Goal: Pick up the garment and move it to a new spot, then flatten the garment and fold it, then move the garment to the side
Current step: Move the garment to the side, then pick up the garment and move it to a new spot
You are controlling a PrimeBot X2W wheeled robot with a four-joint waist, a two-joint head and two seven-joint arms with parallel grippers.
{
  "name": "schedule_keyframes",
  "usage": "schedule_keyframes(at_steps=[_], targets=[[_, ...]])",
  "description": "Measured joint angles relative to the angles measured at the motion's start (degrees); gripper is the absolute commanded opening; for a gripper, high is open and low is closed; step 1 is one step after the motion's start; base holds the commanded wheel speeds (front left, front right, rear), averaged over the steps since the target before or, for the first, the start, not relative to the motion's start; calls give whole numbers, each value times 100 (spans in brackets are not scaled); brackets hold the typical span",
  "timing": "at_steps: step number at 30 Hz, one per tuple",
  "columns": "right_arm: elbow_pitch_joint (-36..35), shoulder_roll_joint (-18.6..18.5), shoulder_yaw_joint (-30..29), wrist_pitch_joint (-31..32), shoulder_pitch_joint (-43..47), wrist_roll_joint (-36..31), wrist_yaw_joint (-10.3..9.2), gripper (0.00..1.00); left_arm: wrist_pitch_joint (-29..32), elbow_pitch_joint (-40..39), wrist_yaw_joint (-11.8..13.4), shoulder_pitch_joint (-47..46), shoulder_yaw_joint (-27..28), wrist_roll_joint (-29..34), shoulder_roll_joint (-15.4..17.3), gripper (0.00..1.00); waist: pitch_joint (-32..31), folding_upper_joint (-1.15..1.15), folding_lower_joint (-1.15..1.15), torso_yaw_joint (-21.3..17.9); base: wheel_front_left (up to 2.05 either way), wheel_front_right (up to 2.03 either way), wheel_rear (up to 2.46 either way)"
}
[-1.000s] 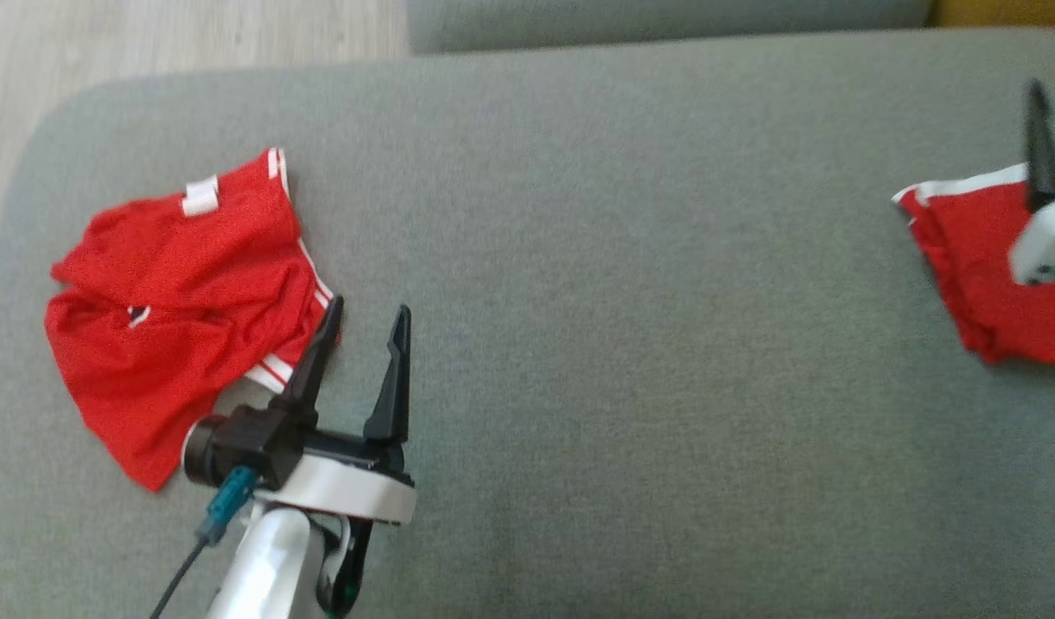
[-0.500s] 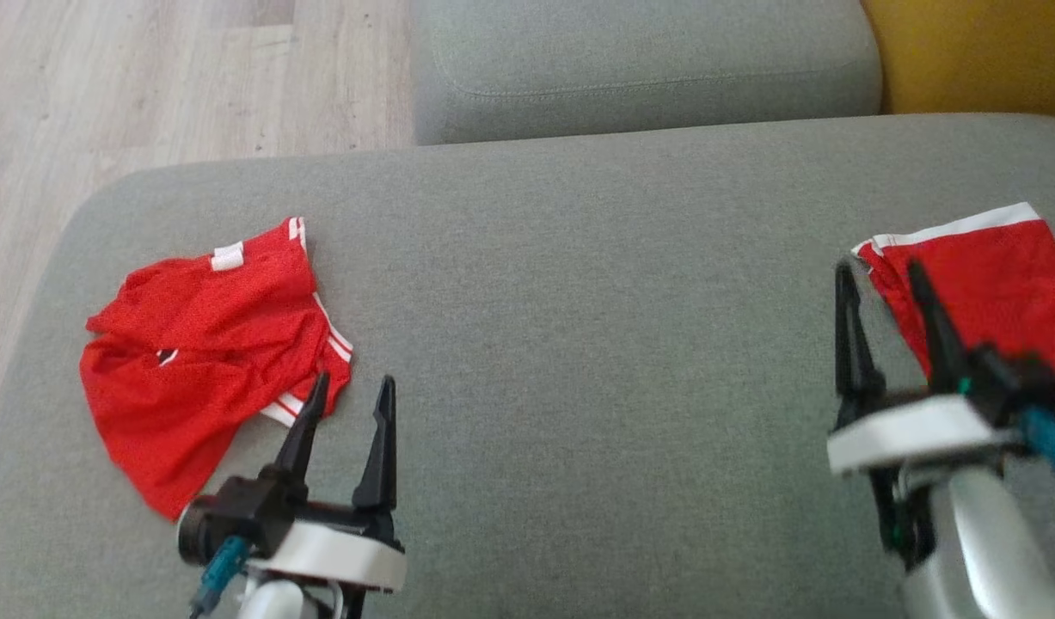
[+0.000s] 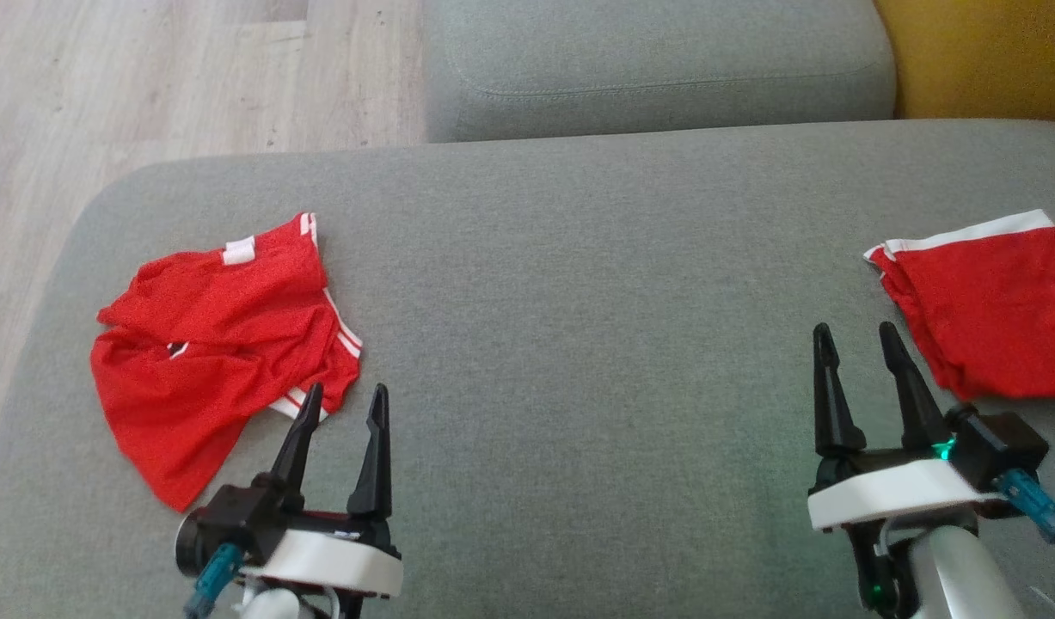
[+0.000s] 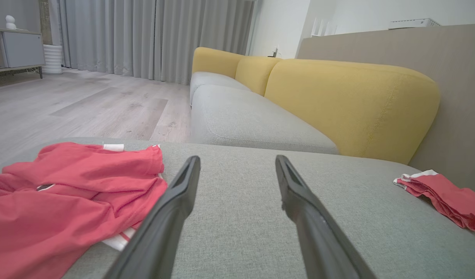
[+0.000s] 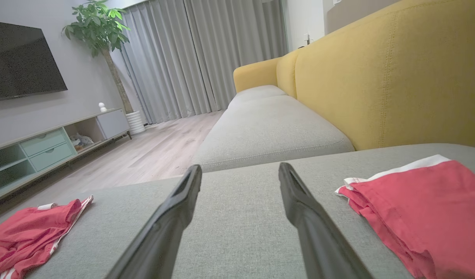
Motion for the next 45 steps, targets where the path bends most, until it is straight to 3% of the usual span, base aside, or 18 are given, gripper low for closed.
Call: schedule_keyframes(at_steps=[8,29,39,45], targets=[[-81,-2,299,-13,46,23,1,100,0,-10,100,-14,-5,10,0,100,-14,0,0,314,0,0,0],[59,-2,859,-15,253,15,1,100,0,137,92,160,146,213,11,100,-314,0,0,1927,0,0,0],[85,-1,934,-15,220,0,1,100,27,461,-15,35,59,372,144,100,-124,0,-1,1814,0,0,0],[73,-3,862,-15,136,-202,0,100,504,966,-66,-836,-129,425,241,100,254,0,0,1635,0,0,0]])
